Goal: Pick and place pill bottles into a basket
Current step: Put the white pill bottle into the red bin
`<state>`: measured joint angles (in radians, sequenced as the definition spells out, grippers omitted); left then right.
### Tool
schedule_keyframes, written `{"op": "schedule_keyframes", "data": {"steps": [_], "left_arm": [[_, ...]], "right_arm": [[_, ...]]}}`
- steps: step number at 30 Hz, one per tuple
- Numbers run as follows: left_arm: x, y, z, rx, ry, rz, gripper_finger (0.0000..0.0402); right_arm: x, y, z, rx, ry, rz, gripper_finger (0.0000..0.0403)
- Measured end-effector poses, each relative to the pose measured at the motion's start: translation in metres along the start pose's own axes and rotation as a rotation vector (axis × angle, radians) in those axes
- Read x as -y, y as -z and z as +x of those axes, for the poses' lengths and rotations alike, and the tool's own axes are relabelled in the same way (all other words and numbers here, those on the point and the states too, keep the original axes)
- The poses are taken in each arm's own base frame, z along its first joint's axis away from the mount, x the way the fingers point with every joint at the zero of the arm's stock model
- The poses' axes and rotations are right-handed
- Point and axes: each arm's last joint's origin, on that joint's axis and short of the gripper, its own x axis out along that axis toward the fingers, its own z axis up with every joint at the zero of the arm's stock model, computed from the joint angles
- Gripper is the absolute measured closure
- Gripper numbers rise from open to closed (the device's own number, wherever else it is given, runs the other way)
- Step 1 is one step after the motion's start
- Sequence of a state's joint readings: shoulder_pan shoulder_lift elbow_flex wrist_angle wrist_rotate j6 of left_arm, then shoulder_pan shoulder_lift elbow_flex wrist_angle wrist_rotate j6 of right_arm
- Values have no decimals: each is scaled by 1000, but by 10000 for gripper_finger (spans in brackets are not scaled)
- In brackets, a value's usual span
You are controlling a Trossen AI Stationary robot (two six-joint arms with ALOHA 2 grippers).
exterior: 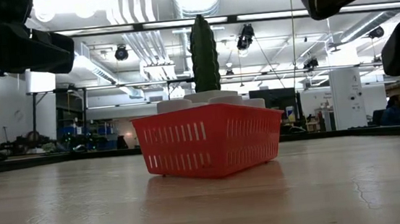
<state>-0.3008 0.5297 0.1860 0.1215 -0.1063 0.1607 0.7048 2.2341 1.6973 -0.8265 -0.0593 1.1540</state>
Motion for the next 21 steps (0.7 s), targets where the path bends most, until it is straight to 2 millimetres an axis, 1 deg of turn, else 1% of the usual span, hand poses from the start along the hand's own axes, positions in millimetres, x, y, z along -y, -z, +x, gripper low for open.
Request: {"op": "schedule_keyframes", "data": {"steps": [5,11,16,19,21], "left_arm": [[1,-2,0,10,36,8,402],[2,-20,-3,92,180,56,402],[0,-37,-4,135,183,82,402],[0,-40,-1,122,185,112,400],[0,-41,2,111,188,133,391]], "right_arm": [[0,-4,-5,-2,12,-29,260],[5,-13,-21,-4,106,-53,262],[7,-27,-47,23,165,-99,263],[7,-41,-65,75,186,-149,263],[8,-50,-76,112,190,-179,263]]}}
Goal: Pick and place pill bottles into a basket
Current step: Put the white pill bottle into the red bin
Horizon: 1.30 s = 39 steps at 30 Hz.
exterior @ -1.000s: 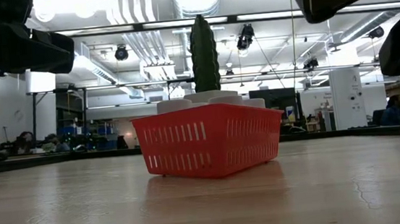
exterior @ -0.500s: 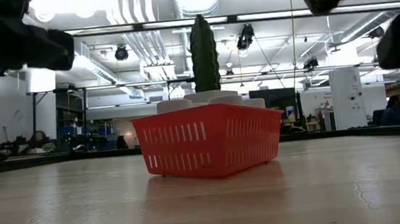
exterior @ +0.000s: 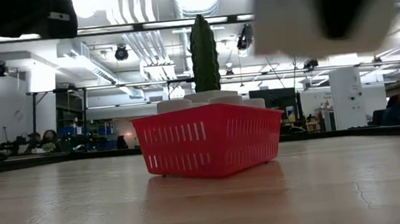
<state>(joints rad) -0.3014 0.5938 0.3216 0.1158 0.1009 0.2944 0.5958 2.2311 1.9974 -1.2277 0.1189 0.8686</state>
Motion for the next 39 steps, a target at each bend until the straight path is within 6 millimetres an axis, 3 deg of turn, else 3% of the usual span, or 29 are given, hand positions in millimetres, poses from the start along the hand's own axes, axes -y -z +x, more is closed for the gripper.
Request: {"op": "schedule_keyframes", "data": {"steps": [4,10,15,19,29,39], "left_arm": [[-2,-2,8,-29,9,8,347],[-5,-11,20,-57,23,78,250],[-9,-19,30,-70,31,162,174],[-12,-26,40,-79,33,207,134],[-16,-20,62,-187,-32,433,121],[-20,-23,74,-139,-103,618,121]], "right_arm": [[10,-21,-18,78,6,-53,263],[31,-49,-39,164,33,-115,266],[49,-68,-47,189,39,-166,266],[66,-83,-49,200,49,-182,266],[93,-106,-56,233,59,-233,267],[100,-113,-63,264,53,-265,267]]}}
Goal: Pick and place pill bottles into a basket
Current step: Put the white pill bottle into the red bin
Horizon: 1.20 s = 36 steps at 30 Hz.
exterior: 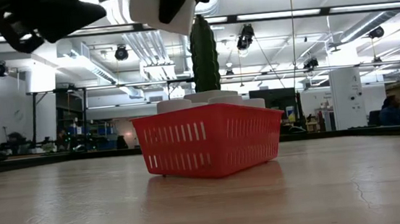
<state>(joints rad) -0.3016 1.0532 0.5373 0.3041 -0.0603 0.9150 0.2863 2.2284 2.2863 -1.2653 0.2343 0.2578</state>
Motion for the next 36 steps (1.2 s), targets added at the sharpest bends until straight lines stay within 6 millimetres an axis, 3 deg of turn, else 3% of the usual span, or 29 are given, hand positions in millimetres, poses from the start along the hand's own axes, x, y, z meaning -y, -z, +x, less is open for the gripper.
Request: {"op": "schedule_keyframes", "data": {"steps": [6,19,36], "left_arm": [[5,3,9,-7,11,140,121],[12,4,27,-44,-67,265,121],[12,2,30,-61,-104,270,121]], "right_arm": [[2,-1,0,0,-2,4,267],[4,-3,1,8,-24,7,267],[8,-4,2,13,-30,-2,271]]}}
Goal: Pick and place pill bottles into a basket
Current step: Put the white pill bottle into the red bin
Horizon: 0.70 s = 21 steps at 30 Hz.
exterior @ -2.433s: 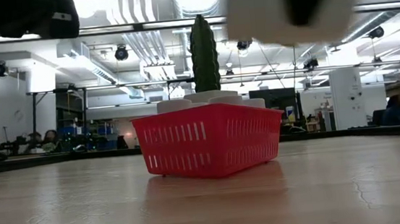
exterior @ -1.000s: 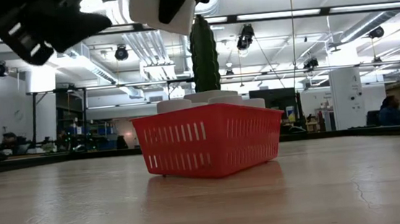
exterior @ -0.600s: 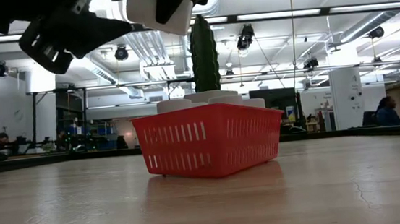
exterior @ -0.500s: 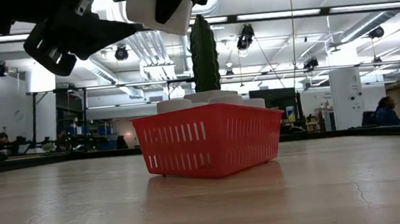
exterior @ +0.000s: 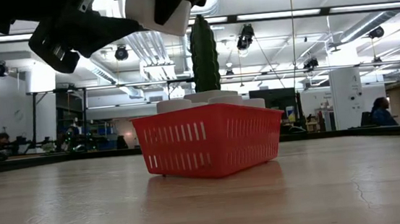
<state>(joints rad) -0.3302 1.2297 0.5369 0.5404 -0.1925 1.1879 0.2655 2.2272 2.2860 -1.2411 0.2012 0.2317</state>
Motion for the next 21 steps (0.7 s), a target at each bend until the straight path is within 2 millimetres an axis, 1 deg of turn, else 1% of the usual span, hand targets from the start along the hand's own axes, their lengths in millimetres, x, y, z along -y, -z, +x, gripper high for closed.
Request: {"op": "schedule_keyframes", "data": {"steps": [8,11,14,20,21], "left_arm": [[0,0,0,-1,1,-3,121],[2,1,2,-4,11,-2,133],[6,1,4,-9,24,2,162],[6,-1,10,-11,28,4,250],[6,-2,10,-11,29,4,260]], "right_arm": [[0,-1,0,6,-2,2,271],[0,-1,0,7,-3,2,271],[0,-1,0,12,-8,3,271],[0,1,1,-12,-32,-1,271],[0,1,1,-13,-32,0,271]]}}
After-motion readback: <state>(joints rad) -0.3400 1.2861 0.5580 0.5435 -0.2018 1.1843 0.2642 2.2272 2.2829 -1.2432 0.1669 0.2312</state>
